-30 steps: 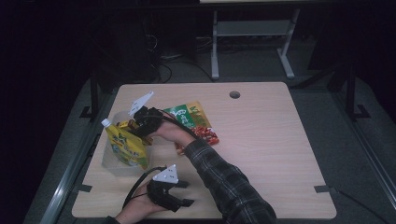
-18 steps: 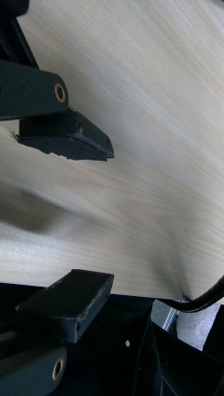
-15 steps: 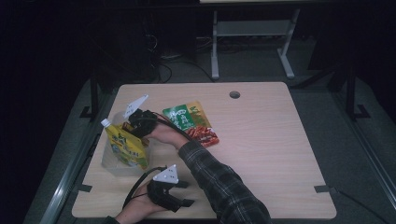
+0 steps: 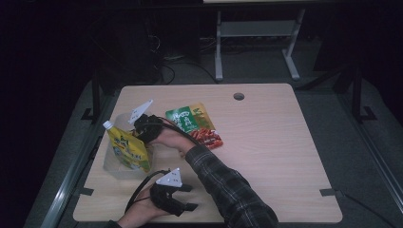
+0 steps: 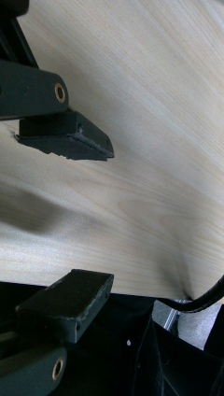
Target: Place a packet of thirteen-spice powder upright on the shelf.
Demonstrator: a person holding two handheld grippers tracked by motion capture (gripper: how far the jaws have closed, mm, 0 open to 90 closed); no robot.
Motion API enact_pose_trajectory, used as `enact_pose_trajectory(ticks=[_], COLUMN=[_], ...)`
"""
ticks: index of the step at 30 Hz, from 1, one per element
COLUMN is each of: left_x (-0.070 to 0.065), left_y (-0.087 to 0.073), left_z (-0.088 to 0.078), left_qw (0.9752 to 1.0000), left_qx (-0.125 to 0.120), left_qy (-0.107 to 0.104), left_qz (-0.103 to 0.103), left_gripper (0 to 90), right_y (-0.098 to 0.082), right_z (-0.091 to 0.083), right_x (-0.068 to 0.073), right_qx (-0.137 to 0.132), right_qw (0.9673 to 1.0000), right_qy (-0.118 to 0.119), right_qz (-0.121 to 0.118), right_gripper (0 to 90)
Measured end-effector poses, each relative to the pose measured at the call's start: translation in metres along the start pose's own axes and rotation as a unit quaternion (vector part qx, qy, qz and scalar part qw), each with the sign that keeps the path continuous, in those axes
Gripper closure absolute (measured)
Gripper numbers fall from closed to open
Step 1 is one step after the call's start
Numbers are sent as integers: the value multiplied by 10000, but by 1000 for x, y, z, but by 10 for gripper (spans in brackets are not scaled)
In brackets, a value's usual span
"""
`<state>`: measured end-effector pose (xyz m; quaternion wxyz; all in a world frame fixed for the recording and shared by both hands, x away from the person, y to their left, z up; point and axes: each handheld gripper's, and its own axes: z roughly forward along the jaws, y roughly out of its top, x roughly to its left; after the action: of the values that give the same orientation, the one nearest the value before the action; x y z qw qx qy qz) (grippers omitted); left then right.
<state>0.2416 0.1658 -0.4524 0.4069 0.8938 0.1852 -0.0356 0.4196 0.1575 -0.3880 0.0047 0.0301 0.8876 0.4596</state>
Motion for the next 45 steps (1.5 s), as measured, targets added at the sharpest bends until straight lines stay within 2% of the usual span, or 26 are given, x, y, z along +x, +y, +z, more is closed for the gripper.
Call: enact_pose_trajectory(ticks=[1, 8, 12, 16, 19, 22, 24, 25, 26, 29, 31, 35, 39, 42, 45], left_x=[0, 0, 1, 2, 2, 2, 3, 2, 3, 4, 5, 7, 7, 6, 7], left_y=[0, 0, -1, -1, -1, -2, -2, -2, -2, -3, -3, -3, -3, -3, -3], left_z=[0, 0, -1, -2, -2, -2, -3, -2, -3, -4, -5, -7, -6, -6, -7], left_qw=[10000, 10000, 10000, 10000, 10000, 10000, 10000, 9999, 9999, 9998, 9997, 9998, 9998, 9998, 9998], left_qx=[-5, -8, 60, 45, 47, 22, 54, 6, 18, -40, -51, -92, -83, -70, -92], left_qy=[-1, 1, 18, 31, 47, 50, 63, 57, 77, 105, 133, 167, 167, 159, 167], left_qz=[-5, -10, 59, 23, 51, -63, -34, -102, -81, -143, -174, -101, -92, -114, -104], left_gripper=[331, 331, 330, 330, 330, 330, 330, 330, 329, 328, 327, 325, 325, 324, 324], right_y=[0, 3, 2, -4, -10, -22, -31, -35, -42, -56, -67, -90, -110, -124, -136], right_z=[-1, -6, -16, -40, -57, -75, -85, -88, -94, -105, -111, -122, -129, -131, -130], right_x=[-1, -1, 0, 3, 4, 4, 4, 3, 4, 3, 1, -5, -14, -24, -35], right_qx=[-53, -94, -75, -131, -167, -164, -112, -100, -80, -44, -3, 63, 176, 298, 369], right_qw=[10000, 9999, 9999, 9996, 9991, 9982, 9974, 9971, 9963, 9947, 9930, 9885, 9814, 9752, 9679], right_qy=[-31, -77, -125, -264, -356, -492, -586, -624, -666, -790, -908, -1098, -1316, -1554, -1781], right_qz=[-74, -8, 10, 43, 158, 316, 412, 431, 537, 661, 759, 1041, 1386, 1546, 1733], right_gripper=[611, 566, 551, 540, 531, 522, 512, 507, 501, 468, 465, 469, 490, 584, 716])
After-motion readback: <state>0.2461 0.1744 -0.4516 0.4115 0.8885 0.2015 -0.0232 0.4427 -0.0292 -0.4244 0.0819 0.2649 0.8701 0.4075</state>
